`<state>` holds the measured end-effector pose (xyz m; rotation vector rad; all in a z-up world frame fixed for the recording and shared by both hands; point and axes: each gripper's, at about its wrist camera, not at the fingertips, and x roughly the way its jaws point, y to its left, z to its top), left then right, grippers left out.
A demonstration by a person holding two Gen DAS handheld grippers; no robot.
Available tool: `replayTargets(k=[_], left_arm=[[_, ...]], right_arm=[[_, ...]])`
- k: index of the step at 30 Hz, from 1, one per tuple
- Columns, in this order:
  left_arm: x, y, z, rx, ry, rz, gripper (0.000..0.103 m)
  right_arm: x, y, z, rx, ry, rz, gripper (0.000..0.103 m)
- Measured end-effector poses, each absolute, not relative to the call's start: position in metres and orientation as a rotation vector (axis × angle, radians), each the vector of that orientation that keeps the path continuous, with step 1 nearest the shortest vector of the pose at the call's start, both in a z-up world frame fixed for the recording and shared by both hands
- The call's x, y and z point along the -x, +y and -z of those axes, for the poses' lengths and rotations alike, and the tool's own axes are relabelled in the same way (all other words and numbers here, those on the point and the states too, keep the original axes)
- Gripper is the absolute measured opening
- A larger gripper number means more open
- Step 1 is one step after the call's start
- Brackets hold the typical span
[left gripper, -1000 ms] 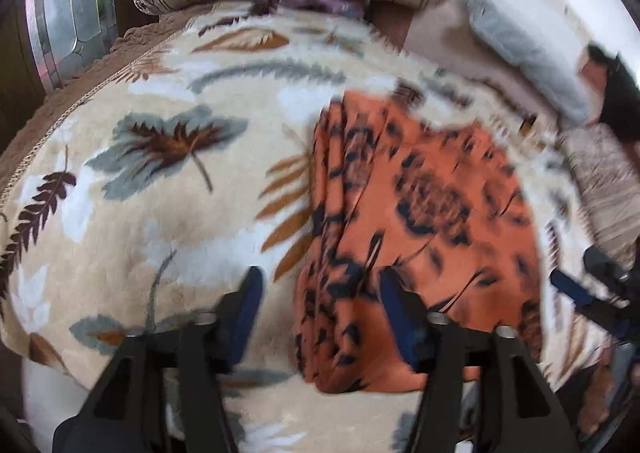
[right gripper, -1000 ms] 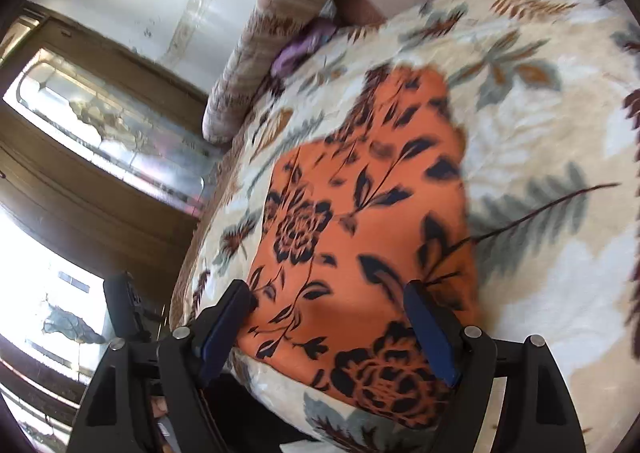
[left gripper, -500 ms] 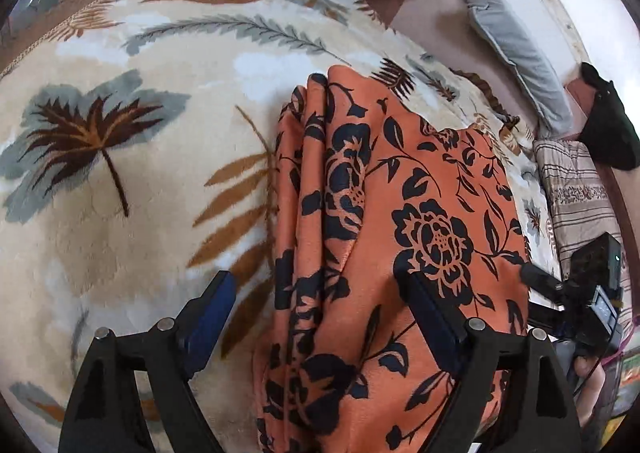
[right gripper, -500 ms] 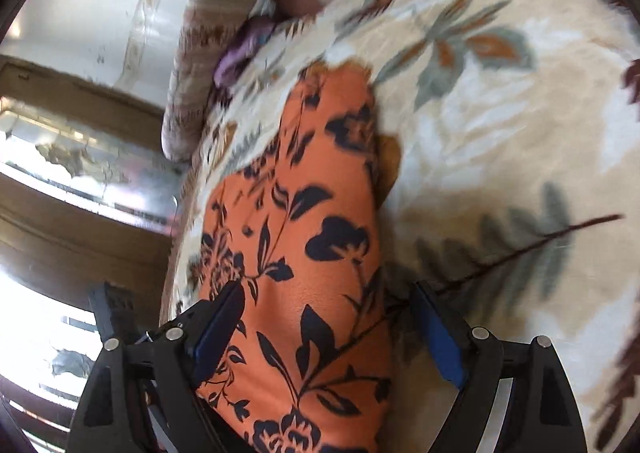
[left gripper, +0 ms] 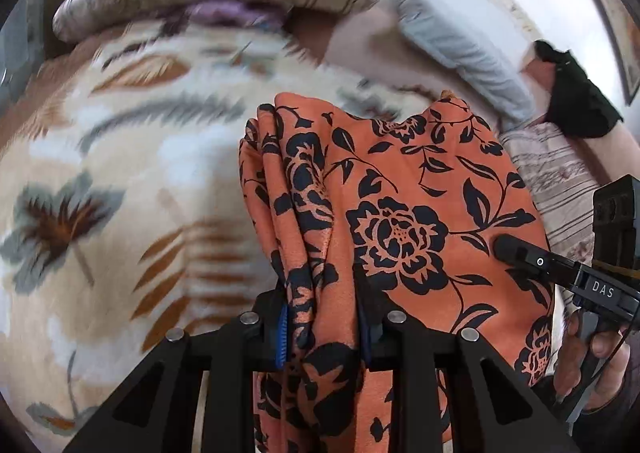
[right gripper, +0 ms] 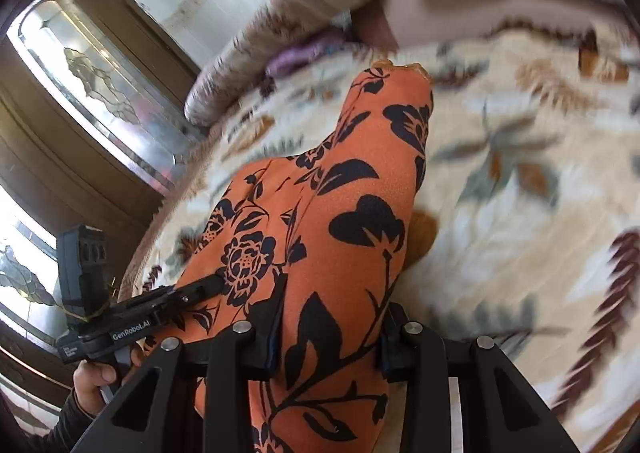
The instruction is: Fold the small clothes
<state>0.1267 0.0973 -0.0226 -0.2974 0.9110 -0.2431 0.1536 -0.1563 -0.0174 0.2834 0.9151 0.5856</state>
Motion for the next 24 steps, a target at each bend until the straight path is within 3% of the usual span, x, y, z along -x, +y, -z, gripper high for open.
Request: replayTargets(k=[6, 12, 15, 16, 17, 18, 24], left_arm=[[-0.157, 0.054, 0.011, 0.257, 0.890, 0.285, 0.028], [-0.187, 0.012, 0.058, 0.197, 0.990, 0.288, 0.030], [-0.188, 0.002, 0.085, 0.142, 1.041, 0.248, 0.042], [-0.186, 0.003, 0.083, 0.136, 1.021, 0.237, 0.047], [-0.184, 0.004, 0.081, 0.120, 1.017, 0.214, 0.061], [-0.182, 0.006, 0.077, 0.107, 1.019, 0.186, 0.065], [-0.158, 0.025, 0.050, 0.109, 0.956, 0.142, 0.065]], right_arm=[[-0.177, -0.203, 0.004, -0.312, 0.859, -0.538, 0.038], [-0.199, -0.257, 0.055, -0.428, 0.925, -0.472, 0.040], [-0.203, -0.275, 0.089, -0.459, 1.022, -0.341, 0.048], [-0.202, -0.280, 0.095, -0.487, 1.028, -0.328, 0.057], [-0.199, -0.285, 0.095, -0.509, 1.009, -0.322, 0.062], [-0.197, -0.288, 0.090, -0.502, 0.989, -0.301, 0.062], [-0.182, -0.285, 0.043, -0.473, 0.847, -0.305, 0.062]])
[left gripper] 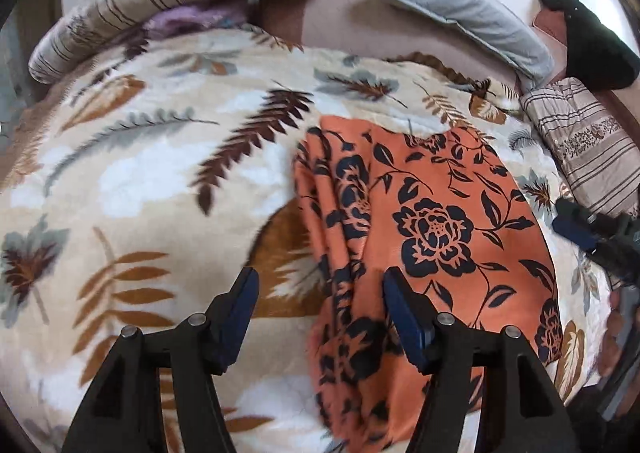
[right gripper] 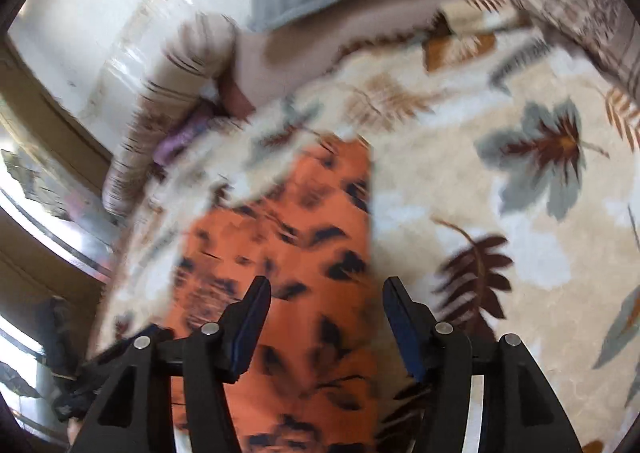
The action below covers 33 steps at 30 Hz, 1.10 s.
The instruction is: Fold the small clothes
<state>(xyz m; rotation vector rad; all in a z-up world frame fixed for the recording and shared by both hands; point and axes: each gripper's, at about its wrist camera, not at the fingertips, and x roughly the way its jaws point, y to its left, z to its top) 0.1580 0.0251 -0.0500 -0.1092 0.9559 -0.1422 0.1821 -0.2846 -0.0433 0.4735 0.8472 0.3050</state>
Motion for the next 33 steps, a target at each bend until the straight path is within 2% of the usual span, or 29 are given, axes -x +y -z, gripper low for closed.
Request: replayTargets(k=[1, 3, 5, 8, 13, 15, 20, 27, 33], left_arm=[[-0.155, 0.025, 0.051, 0.104, 0.956, 0.137, 0.065], [-0.145, 0.025, 0.053, 0.098, 0.967, 0.142, 0.066], [-0.140, 0.023, 0.064, 0.077, 0.994, 0.127, 0.069], [-0.136, 0.022, 0.076, 0.066, 1.024, 0.126, 0.072], [-0.126, 0.026, 0.055, 0.080, 0.961, 0.114, 0.072], [-0.127, 0.023, 0.064, 0.073, 0.991, 0.114, 0.072], [-0.128, 0.024, 0.078, 0.105, 1.042, 0.114, 0.072], [-0.113, 0.023, 0.056, 0.080, 1.011, 0.069, 0.072], [-0.084, 0.012, 0.017, 0.051, 0.932, 0.063, 0.072]], right_arm=[[-0.178, -0.279, 0.036, -0.474, 0.831, -0.335, 0.063], [-0.168, -0.265, 0.032, -0.477, 0.824, -0.394, 0.073], [-0.165, -0.251, 0.045, -0.486, 0.867, -0.425, 0.079], [-0.167, -0.244, 0.077, -0.475, 0.977, -0.407, 0.079], [-0.181, -0.244, 0.044, -0.462, 0.901, -0.421, 0.079], [-0.204, -0.245, 0.039, -0.469, 0.891, -0.417, 0.079], [-0.256, -0.256, 0.077, -0.564, 1.016, -0.349, 0.080], [-0.195, -0.240, 0.032, -0.385, 0.907, -0.331, 0.080], [-0.127, -0.237, 0.007, -0.225, 0.859, -0.251, 0.081]])
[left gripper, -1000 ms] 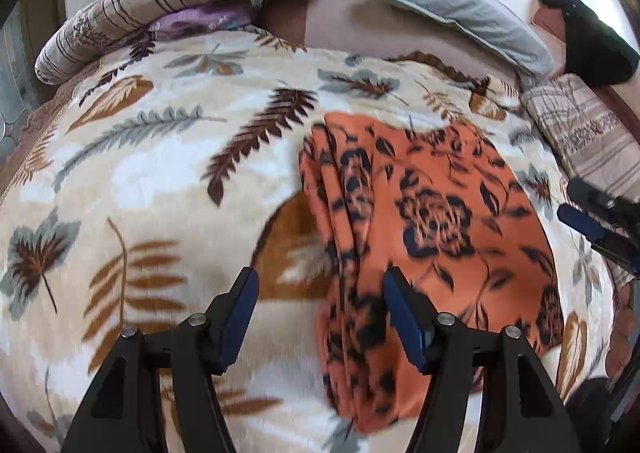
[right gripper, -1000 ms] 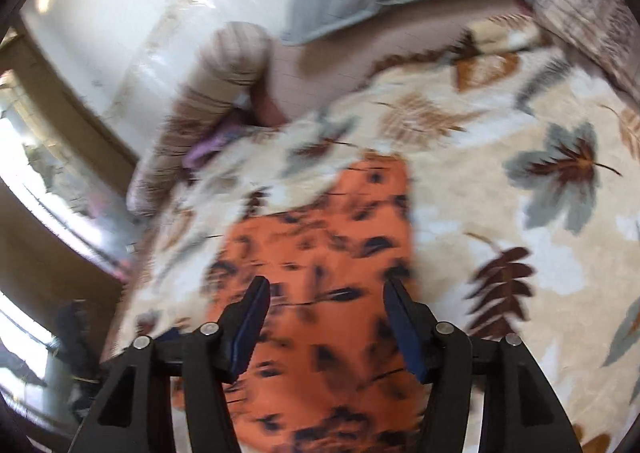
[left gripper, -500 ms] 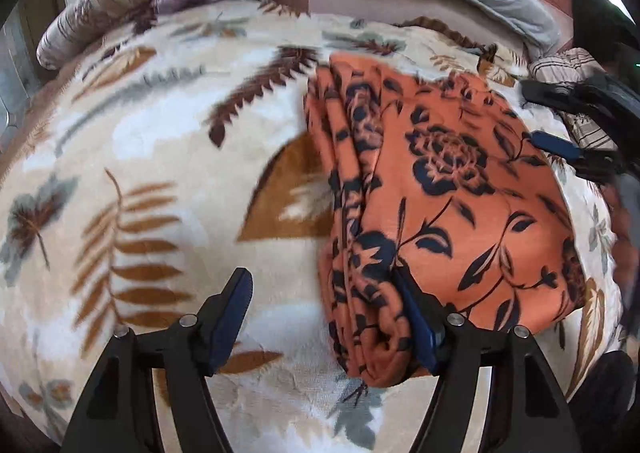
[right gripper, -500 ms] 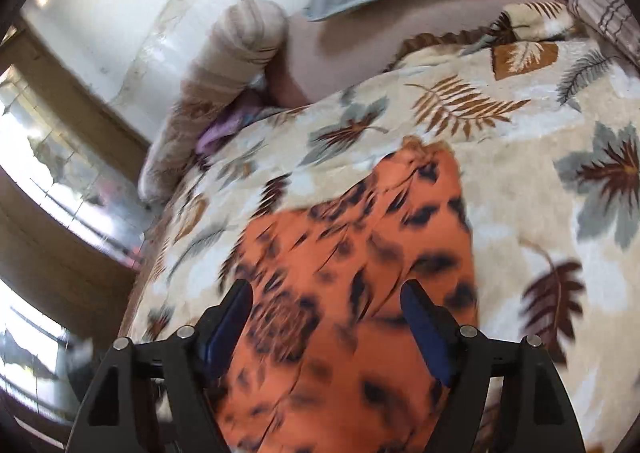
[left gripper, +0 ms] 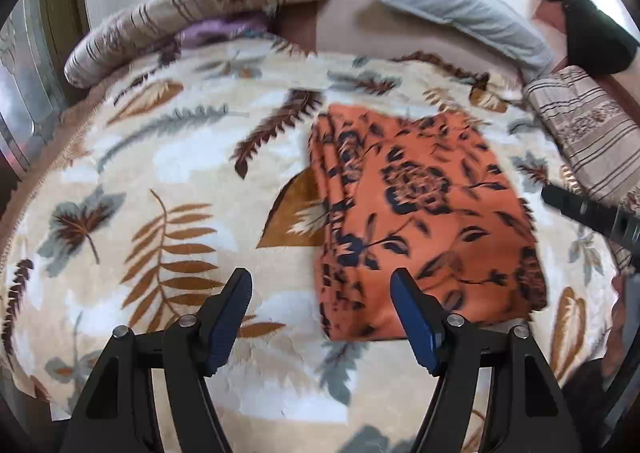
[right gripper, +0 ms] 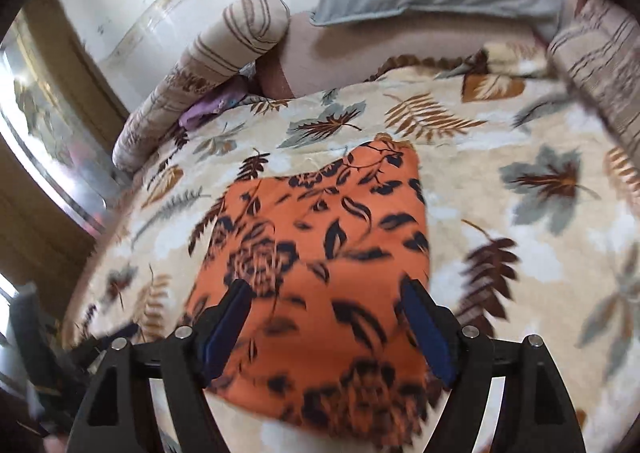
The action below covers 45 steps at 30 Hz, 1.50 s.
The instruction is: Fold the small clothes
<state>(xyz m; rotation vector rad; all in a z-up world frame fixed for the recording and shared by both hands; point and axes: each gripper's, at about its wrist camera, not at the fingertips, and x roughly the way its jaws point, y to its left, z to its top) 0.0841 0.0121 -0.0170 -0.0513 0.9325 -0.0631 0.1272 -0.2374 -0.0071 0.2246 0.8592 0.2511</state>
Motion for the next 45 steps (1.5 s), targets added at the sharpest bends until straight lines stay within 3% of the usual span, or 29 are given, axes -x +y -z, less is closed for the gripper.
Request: replayTargets(k=[3, 5, 9, 13, 20, 45], left_arm=[[-0.066, 0.005, -0.006, 0.046, 0.880, 0.074, 0.075], [-0.052, 0.000, -0.023, 0.036, 0.833, 0.070, 0.089], [-0.026, -0.010, -0.051, 0.012, 0.746, 0.062, 0.090], [-0.014, -0.014, -0.055, -0.012, 0.744, 0.011, 0.095], [-0.007, -0.003, -0.044, -0.002, 0.777, -0.050, 0.095], [-0.019, -0.004, -0.039, -0.021, 0.789, -0.109, 0.095]], right_arm=[[-0.098, -0.240, -0.005, -0.203, 0.828, -0.227, 0.082], [-0.081, -0.243, -0.013, -0.198, 0.816, -0.212, 0.085], [-0.053, -0.244, -0.026, -0.165, 0.798, -0.181, 0.086], [-0.032, -0.238, -0.022, -0.103, 0.845, -0.132, 0.095], [-0.003, -0.225, 0.007, -0.011, 0.922, -0.096, 0.097], [-0.005, -0.207, -0.008, 0.016, 0.879, -0.116, 0.098]])
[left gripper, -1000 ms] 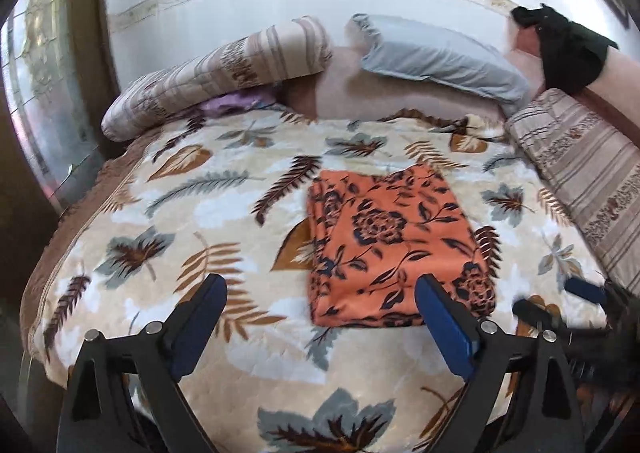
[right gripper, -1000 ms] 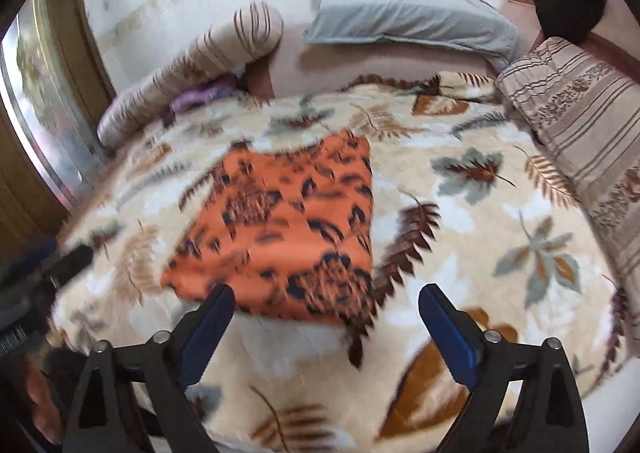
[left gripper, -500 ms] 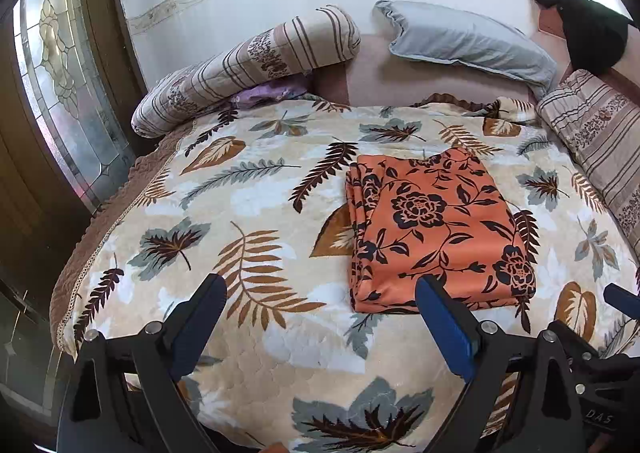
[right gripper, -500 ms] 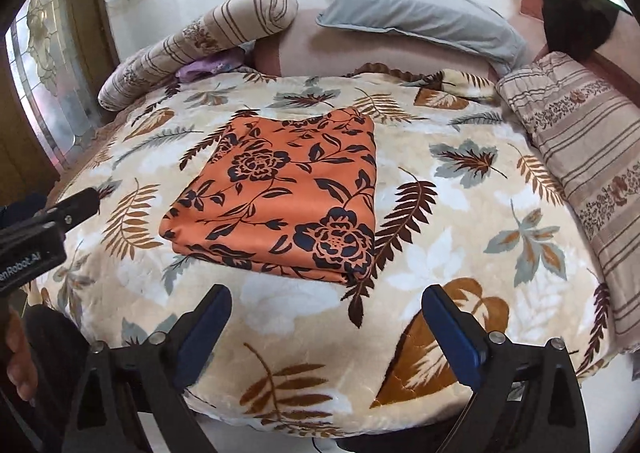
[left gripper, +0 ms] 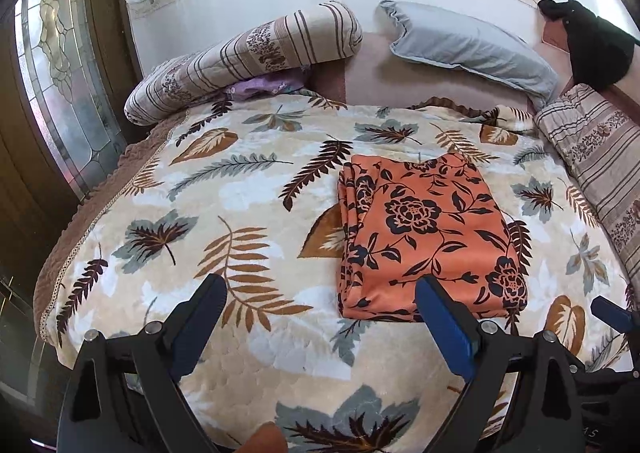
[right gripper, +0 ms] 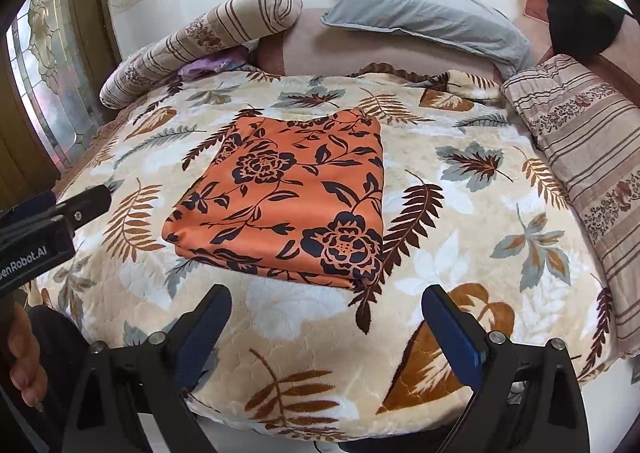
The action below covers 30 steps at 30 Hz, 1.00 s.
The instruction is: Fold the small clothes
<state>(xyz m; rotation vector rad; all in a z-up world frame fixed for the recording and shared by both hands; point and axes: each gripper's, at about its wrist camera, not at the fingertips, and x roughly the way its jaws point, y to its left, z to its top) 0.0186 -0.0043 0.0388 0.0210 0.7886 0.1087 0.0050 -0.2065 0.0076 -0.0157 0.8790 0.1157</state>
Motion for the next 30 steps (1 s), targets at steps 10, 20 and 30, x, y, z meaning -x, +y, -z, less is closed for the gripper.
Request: replayTargets(k=[10, 20, 30], left_arm=[[-0.027, -0.009, -0.036, -0.027, 0.794, -0.089, 0.095], [-0.034, -0.011, -0.032, -0.023, 0.805, -0.082, 0.095], [-0.038, -0.011, -0.030, -0.024, 0.806, -0.085, 0.095]], right_arm=[[-0.013, -0.207, -0.004, 0.013, 0.888, -0.112, 0.098], [-0.018, -0.208, 0.000, 0.008, 0.894, -0.100, 0.098], [-0.023, -0.211, 0.003, -0.009, 0.895, -0.091, 0.098]])
